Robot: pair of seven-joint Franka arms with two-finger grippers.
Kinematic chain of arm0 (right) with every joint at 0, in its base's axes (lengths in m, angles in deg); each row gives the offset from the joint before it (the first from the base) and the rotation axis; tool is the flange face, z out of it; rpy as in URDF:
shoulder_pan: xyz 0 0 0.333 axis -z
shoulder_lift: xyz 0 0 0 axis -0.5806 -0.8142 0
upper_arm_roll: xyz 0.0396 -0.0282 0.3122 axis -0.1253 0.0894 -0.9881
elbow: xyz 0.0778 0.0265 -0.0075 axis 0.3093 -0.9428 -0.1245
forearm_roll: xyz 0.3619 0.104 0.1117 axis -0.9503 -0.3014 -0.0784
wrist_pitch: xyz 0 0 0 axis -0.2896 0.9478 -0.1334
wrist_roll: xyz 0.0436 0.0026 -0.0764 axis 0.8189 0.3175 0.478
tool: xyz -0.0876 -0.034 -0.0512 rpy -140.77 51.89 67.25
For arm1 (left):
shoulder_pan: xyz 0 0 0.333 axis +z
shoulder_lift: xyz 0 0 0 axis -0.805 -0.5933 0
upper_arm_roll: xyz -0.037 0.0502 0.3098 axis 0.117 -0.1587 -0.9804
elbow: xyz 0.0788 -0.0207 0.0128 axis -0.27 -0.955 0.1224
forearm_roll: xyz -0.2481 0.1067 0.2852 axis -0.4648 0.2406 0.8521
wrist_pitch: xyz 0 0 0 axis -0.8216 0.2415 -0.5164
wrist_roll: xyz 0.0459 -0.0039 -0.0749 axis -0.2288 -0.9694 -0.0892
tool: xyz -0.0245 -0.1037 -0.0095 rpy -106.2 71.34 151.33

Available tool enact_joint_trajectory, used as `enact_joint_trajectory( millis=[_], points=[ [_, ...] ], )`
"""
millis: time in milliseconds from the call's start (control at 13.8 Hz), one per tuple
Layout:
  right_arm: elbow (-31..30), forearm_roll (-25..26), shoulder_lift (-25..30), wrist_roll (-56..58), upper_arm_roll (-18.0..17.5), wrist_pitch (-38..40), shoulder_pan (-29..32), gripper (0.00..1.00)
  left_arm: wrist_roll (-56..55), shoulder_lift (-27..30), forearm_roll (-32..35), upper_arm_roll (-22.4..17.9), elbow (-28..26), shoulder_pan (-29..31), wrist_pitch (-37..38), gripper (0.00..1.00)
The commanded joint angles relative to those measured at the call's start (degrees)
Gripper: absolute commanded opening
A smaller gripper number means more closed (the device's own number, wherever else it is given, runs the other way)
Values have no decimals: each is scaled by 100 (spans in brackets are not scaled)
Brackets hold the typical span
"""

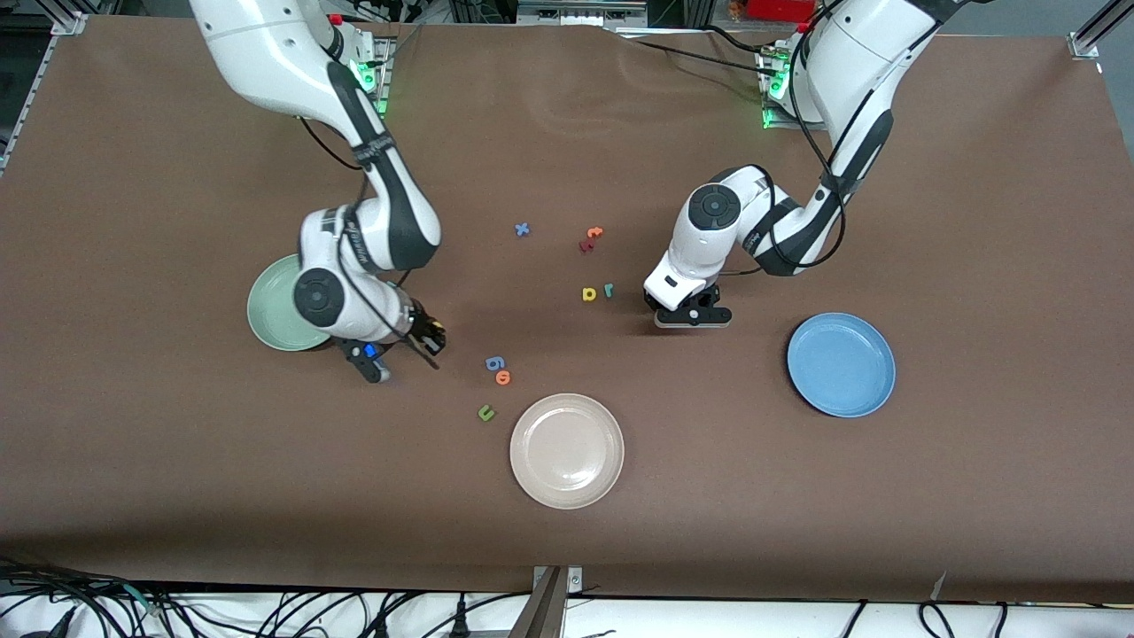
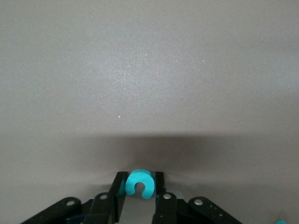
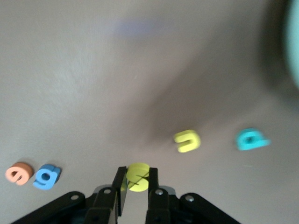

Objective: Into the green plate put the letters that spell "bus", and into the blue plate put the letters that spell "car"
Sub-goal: 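Carry the yellow s to the green plate while the left gripper carries the c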

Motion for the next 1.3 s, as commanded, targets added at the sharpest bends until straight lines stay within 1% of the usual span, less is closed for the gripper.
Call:
enact_joint_trajectory(
  millis=[0, 145, 217, 362, 434, 506, 579, 723, 796, 940, 1012, 1157, 1229],
  points=[
    [57, 251, 351, 866, 394, 730, 35, 0, -213, -79, 197, -22, 49, -14, 85, 27],
    [48, 225, 405, 2304, 956, 1151, 43, 0, -248, -79, 197, -22, 58, -5, 94, 24],
    [-4, 207, 405, 3095, 1185, 1206, 43, 0, -239, -70, 197, -22, 66, 12, 146, 23],
    [-214, 198, 370, 4276, 1485, 1137, 61, 0, -222, -35, 197, -13, 84, 21, 260, 16],
    [-285, 198, 335, 4829, 1582, 1093, 122, 0, -213, -26, 197, -22, 84, 30, 278, 15],
    [-329, 198, 282, 5339, 1592, 1057, 262, 0, -196, -8, 197, -22, 93, 47, 339, 12],
    [-408, 198, 247, 5745, 1592, 944, 402, 0, -82, 18, 205, -22, 223, 82, 505, 12],
    [-829, 190, 203, 6571, 1592, 374, 535, 0, 347, 27, 101, -4, 714, 144, 1320, 9],
    [-1066, 190, 220, 6810, 1592, 171, 570, 0, 584, 27, -57, 5, 952, 179, 1733, 6],
    [-1235, 198, 229, 7057, 1609, 46, 588, 0, 1609, 18, -749, -4, 1426, 345, 2297, 6],
    [-1270, 198, 194, 7189, 1644, -15, 649, 0, 2085, 18, -935, -4, 1638, 512, 2630, 6],
    [-1410, 198, 150, 7304, 1636, -173, 720, 2, 2973, 18, -1103, -4, 1920, 863, 3115, 6],
    [-1454, 198, 141, 7304, 1636, -174, 720, 7, 3412, 18, -1113, -4, 1947, 1056, 3169, 6]
  ],
)
